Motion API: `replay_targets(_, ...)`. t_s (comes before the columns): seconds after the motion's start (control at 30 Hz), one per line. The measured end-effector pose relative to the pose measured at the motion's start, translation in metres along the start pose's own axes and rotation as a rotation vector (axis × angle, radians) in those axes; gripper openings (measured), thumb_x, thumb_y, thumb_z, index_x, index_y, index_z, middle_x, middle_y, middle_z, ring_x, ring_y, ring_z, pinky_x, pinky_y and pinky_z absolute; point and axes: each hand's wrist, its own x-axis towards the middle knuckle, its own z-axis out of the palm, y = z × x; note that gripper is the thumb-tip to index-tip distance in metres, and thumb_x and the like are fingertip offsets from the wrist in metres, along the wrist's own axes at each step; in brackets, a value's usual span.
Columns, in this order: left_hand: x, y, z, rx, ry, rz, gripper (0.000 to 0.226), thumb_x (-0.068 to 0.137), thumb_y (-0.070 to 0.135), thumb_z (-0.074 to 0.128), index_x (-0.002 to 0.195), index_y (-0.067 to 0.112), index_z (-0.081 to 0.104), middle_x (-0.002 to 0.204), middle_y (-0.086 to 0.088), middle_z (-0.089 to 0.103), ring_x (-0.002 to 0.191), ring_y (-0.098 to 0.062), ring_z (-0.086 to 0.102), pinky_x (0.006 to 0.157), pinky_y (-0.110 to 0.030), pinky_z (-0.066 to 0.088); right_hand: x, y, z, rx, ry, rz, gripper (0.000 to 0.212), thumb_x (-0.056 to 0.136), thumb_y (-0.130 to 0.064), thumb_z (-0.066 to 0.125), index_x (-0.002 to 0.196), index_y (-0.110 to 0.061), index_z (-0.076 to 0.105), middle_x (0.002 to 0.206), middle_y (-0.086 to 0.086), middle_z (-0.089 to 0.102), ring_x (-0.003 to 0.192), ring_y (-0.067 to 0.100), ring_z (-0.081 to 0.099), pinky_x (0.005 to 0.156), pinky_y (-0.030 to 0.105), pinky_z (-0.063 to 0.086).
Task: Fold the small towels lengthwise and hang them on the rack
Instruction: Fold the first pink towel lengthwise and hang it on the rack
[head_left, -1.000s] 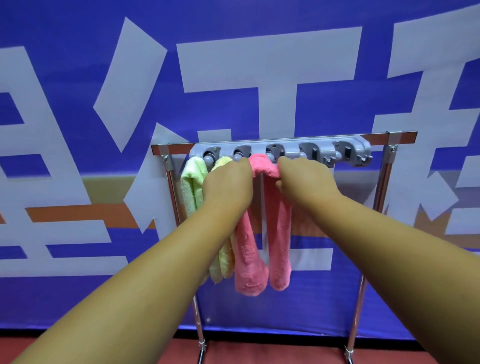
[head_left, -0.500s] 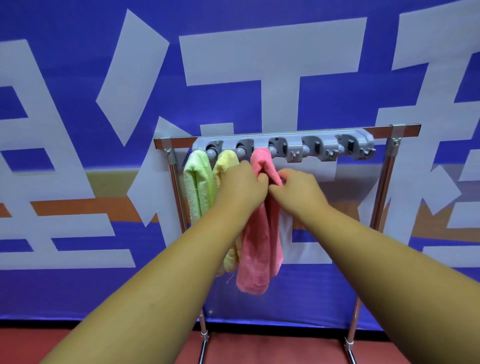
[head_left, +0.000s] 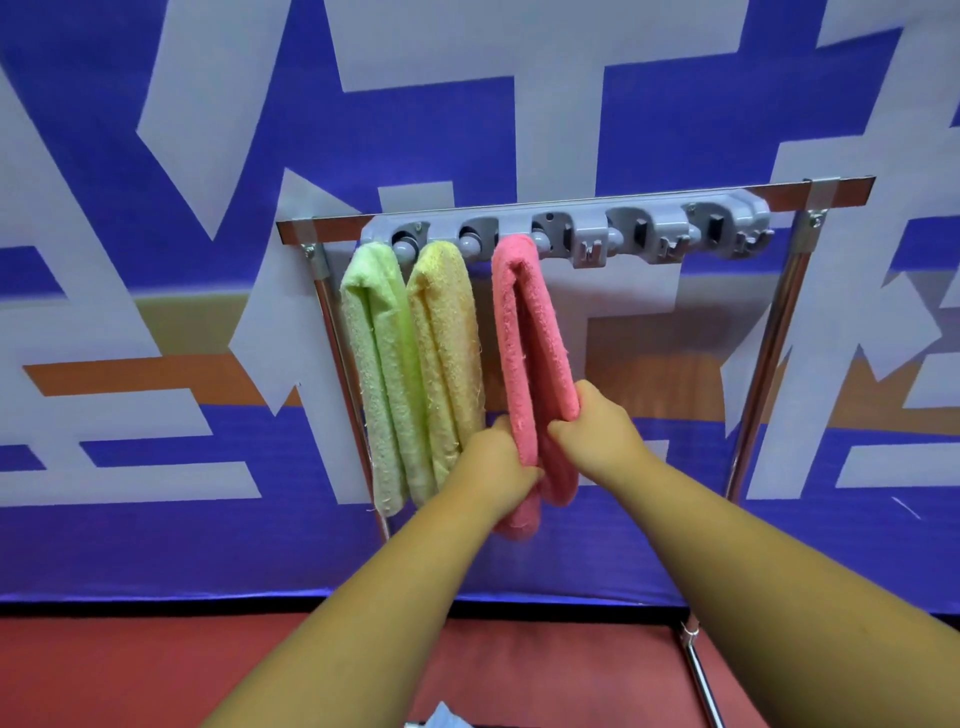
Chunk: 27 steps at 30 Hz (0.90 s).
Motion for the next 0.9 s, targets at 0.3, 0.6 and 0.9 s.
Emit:
replay_targets(0.3, -0.002, -0.022, 0.023, -0.054, 0.175, -0.096, 0.027, 0.095, 0.016, 0.067, 0.118, 0.006, 0.079, 0.111, -0.024, 0.078, 0.107, -0.041, 0.073, 0.089, -0.041, 0.053, -0.015, 0.038, 0.015, -0.087, 0.084, 0.025, 0.011, 0.090, -0.018, 0.061, 0.101, -0.020, 0.061, 0.091, 0.006, 0.069, 0.083, 0.035, 0.065, 0.069, 0.039, 0.052)
replay_targets(0.6, -0.011, -0.026, 0.029, -0.086, 0.136, -0.118, 0.030, 0.086, 0.003, 0.064, 0.112, 0.011, 0.077, 0.099, -0.015, 0.080, 0.088, -0.031, 0.073, 0.074, -0.029, 0.050, -0.034, 0.040, 0.029, -0.198, 0.011, -0.002, 0.013, 0.089, -0.021, 0.054, 0.093, -0.022, 0.066, 0.085, 0.002, 0.070, 0.079, 0.032, 0.069, 0.064, 0.040, 0.059)
replay_targets(0.9, -0.018, -0.044, 0.045, -0.298, -0.014, -0.010, 0.017, 0.084, 0.011, 0.072, 0.090, 0.026, 0.067, 0.079, 0.000, 0.076, 0.076, -0.022, 0.074, 0.074, -0.042, 0.065, -0.039, 0.044, 0.050, -0.158, -0.142, -0.100, 0.004, 0.093, -0.028, 0.065, 0.095, -0.029, 0.062, 0.089, -0.002, 0.072, 0.083, 0.026, 0.069, 0.074, 0.045, 0.062)
